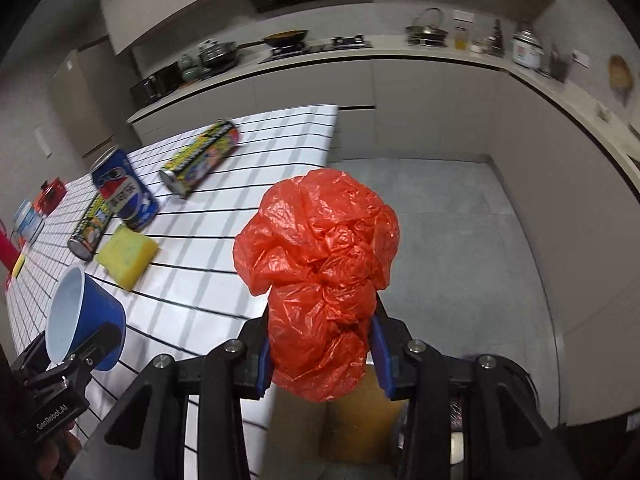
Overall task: Collect trash
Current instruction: 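Lift the blue plastic cup and red bag and carry both over the bin, then open both tools to drop the cup and red bag into the bin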
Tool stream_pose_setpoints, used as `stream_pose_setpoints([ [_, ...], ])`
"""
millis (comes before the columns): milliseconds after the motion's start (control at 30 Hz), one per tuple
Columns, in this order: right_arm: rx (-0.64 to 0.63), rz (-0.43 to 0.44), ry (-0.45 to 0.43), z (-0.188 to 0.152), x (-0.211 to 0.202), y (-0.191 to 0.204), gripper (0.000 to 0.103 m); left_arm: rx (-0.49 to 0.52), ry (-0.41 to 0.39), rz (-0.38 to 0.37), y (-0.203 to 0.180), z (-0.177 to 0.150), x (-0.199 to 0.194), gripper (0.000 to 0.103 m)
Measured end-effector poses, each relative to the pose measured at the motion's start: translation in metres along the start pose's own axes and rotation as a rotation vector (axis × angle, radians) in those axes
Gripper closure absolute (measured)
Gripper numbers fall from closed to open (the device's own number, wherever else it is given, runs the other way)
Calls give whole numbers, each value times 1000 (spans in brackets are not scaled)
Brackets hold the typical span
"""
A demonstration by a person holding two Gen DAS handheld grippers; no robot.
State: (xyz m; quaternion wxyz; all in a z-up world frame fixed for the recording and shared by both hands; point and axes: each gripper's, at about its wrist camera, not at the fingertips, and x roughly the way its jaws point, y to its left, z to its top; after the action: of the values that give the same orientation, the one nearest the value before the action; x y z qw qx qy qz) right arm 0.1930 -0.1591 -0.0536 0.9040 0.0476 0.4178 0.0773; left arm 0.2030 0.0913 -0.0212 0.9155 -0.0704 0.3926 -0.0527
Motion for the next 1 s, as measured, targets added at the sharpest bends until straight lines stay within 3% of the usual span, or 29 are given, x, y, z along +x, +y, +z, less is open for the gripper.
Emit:
stream_pose_setpoints([
  [400, 137, -120, 0, -47, -49, -105, 61, 123, 28, -121, -99, -20, 3, 25],
  [600, 166, -140, 12, -72, -66, -145, 61, 170, 54, -169, -141, -35, 5, 25],
  [1000, 53, -123, 146, -143, -38, -194, 60, 214, 164, -198, -203, -94, 31, 25],
])
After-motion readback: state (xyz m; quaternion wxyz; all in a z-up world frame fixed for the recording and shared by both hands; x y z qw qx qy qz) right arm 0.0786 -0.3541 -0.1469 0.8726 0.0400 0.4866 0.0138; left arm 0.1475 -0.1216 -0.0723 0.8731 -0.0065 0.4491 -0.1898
